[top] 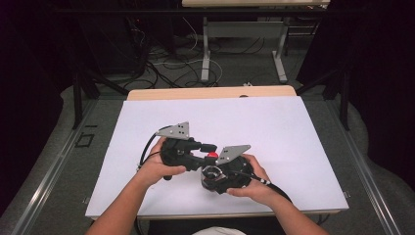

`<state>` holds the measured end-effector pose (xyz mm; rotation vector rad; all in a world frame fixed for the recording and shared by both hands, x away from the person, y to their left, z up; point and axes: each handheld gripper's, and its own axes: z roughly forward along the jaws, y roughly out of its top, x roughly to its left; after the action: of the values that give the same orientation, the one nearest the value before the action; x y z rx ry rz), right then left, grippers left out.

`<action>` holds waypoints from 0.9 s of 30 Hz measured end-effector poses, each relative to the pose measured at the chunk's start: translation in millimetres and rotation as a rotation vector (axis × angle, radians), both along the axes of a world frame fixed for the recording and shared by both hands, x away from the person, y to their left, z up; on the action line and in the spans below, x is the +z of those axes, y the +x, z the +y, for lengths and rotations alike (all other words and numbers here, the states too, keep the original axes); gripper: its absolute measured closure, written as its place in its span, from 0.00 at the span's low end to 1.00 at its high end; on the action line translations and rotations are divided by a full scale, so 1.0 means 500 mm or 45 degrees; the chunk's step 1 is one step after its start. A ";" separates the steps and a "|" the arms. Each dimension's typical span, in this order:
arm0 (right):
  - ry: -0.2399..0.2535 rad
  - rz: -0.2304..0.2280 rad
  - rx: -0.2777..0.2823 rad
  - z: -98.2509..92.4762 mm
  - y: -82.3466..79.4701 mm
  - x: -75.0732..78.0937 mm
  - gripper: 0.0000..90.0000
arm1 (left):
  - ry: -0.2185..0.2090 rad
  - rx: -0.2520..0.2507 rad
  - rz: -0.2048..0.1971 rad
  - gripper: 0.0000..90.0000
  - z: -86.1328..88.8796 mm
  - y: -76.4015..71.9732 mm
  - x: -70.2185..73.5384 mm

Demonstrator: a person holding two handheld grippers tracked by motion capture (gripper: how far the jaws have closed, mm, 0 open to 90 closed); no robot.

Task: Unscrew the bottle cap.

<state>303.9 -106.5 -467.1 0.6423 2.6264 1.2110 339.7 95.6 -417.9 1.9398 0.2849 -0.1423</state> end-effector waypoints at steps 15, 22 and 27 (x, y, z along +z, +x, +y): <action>-0.016 -0.022 -0.175 -0.007 0.011 -0.006 0.33 | 0.126 0.616 -0.296 0.68 -0.068 -0.098 0.001; -0.010 -0.007 -0.169 -0.009 0.013 -0.009 0.33 | 0.079 0.632 -0.219 0.68 -0.057 -0.085 0.007; -0.011 -0.015 -0.176 -0.007 0.014 -0.011 0.33 | 0.045 0.635 -0.196 0.68 -0.040 -0.082 0.018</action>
<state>310.9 -109.8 -472.7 0.7979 2.5288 1.1587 299.0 75.4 -409.1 1.8444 0.6582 0.3395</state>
